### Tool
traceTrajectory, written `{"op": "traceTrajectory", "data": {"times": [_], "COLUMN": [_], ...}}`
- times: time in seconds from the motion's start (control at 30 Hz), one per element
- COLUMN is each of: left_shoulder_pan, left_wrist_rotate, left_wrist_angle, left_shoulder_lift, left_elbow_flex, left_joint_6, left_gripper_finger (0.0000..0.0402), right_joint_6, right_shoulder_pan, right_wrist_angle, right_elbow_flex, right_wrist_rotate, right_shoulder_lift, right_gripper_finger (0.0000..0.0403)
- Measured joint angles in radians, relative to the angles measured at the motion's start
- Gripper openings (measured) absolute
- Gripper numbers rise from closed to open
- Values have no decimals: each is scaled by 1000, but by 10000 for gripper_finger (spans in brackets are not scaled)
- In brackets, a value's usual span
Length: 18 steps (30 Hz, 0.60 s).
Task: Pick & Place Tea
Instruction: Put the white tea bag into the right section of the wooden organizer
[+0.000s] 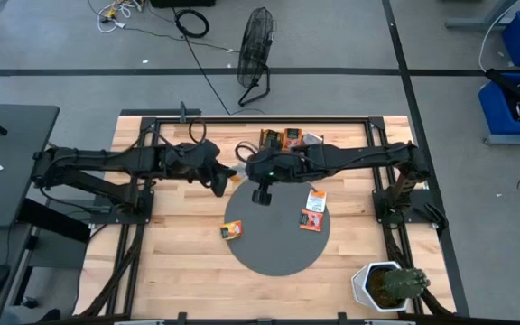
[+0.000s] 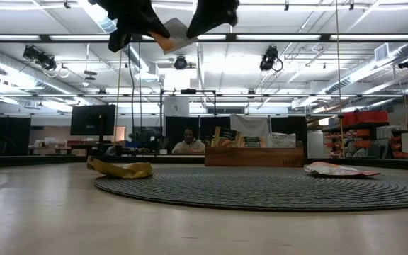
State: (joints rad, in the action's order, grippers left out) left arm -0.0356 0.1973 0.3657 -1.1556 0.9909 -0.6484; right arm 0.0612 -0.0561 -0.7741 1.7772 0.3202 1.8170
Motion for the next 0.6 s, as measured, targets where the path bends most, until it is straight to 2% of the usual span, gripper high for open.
{"op": "traceTrajectory", "data": {"times": [0.1,0.23,0.43,0.5,0.6], "left_shoulder_pan": [20,54,103,120,149], "left_wrist_rotate": [97,168,203,207,200], "left_wrist_angle": [-15,-52,-207,-274,-333], "left_shoulder_lift": [4,4,4,4,4], "left_elbow_flex": [-1,-1,-1,-1,-1], "left_joint_6": [15,70,254,322,412], "left_gripper_finger": [8,7,7,7,7], "right_joint_6": [111,88,49,25,29], "right_shoulder_pan": [12,41,120,145,181], "right_wrist_angle": [-129,-205,-183,-164,-107], "right_elbow_flex": [41,77,78,78,78], "right_wrist_rotate": [-73,-190,-379,-441,-599], "right_shoulder_lift": [-21,-81,-152,-156,-154], "right_gripper_finger": [53,124,216,234,245]}}
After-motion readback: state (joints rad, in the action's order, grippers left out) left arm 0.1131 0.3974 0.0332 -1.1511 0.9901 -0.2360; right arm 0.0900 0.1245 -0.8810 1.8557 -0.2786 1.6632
